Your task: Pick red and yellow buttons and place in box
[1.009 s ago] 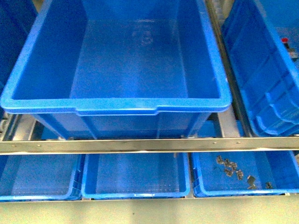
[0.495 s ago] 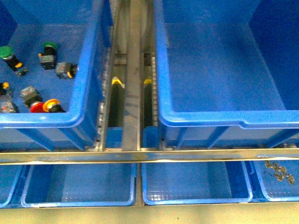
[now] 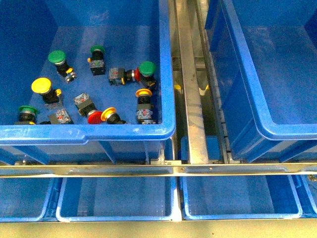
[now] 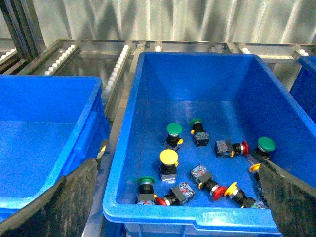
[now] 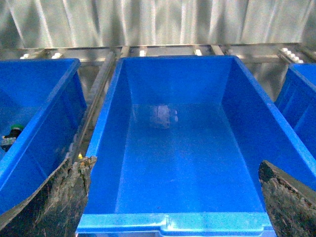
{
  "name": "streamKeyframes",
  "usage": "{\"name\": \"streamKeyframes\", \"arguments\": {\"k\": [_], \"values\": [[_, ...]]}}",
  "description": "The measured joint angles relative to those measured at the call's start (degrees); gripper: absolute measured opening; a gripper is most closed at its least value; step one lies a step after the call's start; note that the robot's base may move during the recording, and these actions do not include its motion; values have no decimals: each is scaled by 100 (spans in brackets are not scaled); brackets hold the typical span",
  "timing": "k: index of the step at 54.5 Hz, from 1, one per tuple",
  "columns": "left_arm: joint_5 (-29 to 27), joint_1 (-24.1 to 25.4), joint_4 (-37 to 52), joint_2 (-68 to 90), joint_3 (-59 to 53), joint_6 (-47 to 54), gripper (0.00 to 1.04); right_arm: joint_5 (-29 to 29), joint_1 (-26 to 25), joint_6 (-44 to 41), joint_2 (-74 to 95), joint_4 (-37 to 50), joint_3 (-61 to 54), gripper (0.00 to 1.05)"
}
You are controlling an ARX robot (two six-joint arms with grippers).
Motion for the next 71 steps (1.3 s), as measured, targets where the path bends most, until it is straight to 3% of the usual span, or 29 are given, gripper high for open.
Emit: {"name": "streamKeyframes", "arguments": {"k": [5, 8, 11, 14, 23, 28, 50, 71], "values": [[26, 4, -13, 11, 7, -2, 97, 2, -2, 0, 0, 0, 0, 99], [702, 98, -1075, 616, 435, -361, 97, 7, 0, 2, 0, 0, 0, 99], [857, 4, -1683, 1679, 962, -798, 97, -4, -2, 0, 0, 0, 0, 99], [776, -208, -1482, 2730, 1349, -1161, 97, 0, 0, 0, -2, 0, 0, 99], [404, -813, 227, 5930, 2800, -1937, 97, 0, 0, 0, 0, 0, 0, 99], [236, -979, 601, 7372, 3574, -2208, 97, 2, 0, 0, 0, 0, 0, 99], [-590, -857, 562, 10297, 4975, -2739, 97, 2, 0, 0, 0, 0, 0, 99], [-595, -562, 564, 11689, 5930, -2789, 97, 2, 0, 2, 0, 0, 0, 99]]}}
